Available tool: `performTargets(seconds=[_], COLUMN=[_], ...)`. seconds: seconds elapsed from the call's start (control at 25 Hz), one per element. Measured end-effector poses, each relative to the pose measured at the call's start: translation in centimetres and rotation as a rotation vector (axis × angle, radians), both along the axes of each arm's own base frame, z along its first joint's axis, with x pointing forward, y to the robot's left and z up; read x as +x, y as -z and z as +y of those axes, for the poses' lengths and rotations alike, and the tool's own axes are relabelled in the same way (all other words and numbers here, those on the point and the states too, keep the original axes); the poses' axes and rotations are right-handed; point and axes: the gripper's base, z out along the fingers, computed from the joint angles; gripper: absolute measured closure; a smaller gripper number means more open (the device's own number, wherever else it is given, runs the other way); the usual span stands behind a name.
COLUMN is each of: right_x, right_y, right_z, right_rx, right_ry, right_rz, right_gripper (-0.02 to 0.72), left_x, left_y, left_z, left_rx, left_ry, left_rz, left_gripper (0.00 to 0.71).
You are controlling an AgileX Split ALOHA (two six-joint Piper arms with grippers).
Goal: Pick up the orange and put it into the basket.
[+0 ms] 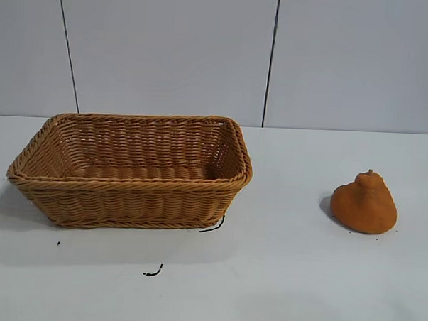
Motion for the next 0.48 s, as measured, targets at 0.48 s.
performTargets(seconds=[0.48], right_x=[0.6], right_y=[-1.3], right_z=[-0.3], right_rx=[-0.032], right_ry=[0.02], right_rz=[0.021], right_gripper=[0.048], left_x=[0.0], left_y=[0.0], left_z=[0.0], left_rx=[0.0], left_ry=[0.0], left_rz=[0.0], left_gripper=[0.071])
